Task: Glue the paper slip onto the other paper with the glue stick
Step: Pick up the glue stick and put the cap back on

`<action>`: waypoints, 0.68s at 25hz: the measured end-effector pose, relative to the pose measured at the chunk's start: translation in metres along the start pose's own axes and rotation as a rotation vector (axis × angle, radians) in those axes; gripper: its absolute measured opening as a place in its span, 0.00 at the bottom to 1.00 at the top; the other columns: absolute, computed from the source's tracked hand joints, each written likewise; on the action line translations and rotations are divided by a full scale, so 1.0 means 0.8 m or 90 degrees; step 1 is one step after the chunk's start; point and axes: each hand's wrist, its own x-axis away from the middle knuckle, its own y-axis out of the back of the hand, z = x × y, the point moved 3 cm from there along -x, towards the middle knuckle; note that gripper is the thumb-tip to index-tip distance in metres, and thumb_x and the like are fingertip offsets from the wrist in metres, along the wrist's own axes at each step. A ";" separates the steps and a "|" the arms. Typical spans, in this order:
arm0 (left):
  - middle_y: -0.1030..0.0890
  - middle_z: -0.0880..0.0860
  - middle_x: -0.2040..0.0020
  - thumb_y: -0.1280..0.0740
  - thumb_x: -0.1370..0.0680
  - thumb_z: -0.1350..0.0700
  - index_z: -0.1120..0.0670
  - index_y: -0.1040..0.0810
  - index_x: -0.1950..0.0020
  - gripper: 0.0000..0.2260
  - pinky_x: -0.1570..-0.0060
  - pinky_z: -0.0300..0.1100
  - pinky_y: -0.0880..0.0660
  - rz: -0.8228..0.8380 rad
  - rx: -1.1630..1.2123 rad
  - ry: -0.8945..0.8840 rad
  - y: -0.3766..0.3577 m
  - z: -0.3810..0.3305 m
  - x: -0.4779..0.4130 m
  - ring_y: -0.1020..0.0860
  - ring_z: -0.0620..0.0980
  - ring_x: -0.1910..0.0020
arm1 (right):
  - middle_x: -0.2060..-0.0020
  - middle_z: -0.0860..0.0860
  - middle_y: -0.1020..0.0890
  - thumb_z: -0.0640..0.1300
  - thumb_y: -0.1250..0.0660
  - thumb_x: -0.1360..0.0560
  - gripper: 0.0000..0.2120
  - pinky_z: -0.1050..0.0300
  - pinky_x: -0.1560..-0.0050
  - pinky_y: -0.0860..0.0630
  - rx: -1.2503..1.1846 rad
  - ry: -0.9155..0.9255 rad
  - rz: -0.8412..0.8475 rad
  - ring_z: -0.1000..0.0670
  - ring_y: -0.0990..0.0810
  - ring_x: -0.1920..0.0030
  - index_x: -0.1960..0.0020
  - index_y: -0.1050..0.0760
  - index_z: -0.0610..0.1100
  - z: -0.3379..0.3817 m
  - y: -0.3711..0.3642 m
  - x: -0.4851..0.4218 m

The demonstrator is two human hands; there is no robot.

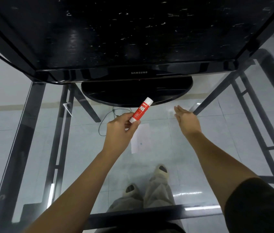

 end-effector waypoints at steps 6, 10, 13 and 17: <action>0.17 0.52 0.52 0.30 0.27 0.53 0.57 0.22 0.43 0.14 0.59 0.16 0.34 0.025 0.010 -0.013 -0.003 -0.001 -0.002 0.24 0.40 0.60 | 0.44 0.40 0.19 0.42 0.36 0.23 0.15 0.51 0.41 0.26 -0.240 0.005 -0.069 0.42 0.21 0.45 0.37 0.26 0.40 0.020 0.039 -0.003; 0.17 0.52 0.50 0.30 0.27 0.53 0.56 0.22 0.42 0.15 0.58 0.18 0.32 0.052 0.019 -0.046 -0.001 -0.008 -0.009 0.23 0.40 0.59 | 0.45 0.53 0.19 0.45 0.33 0.25 0.17 0.67 0.44 0.26 -0.647 0.023 -0.057 0.57 0.21 0.45 0.37 0.25 0.44 0.066 0.068 0.021; 0.17 0.53 0.50 0.30 0.27 0.53 0.57 0.22 0.42 0.15 0.58 0.18 0.32 0.045 0.015 -0.071 -0.001 -0.016 -0.012 0.23 0.40 0.58 | 0.47 0.54 0.19 0.44 0.35 0.24 0.16 0.67 0.48 0.24 -0.783 -0.005 -0.062 0.58 0.20 0.47 0.36 0.26 0.44 0.080 0.085 0.034; 0.17 0.55 0.50 0.30 0.27 0.53 0.58 0.22 0.42 0.16 0.59 0.18 0.33 0.052 -0.011 -0.101 0.000 -0.023 -0.012 0.23 0.42 0.57 | 0.49 0.55 0.19 0.42 0.36 0.24 0.16 0.65 0.46 0.24 -0.805 0.001 -0.076 0.59 0.20 0.49 0.36 0.26 0.42 0.082 0.104 0.042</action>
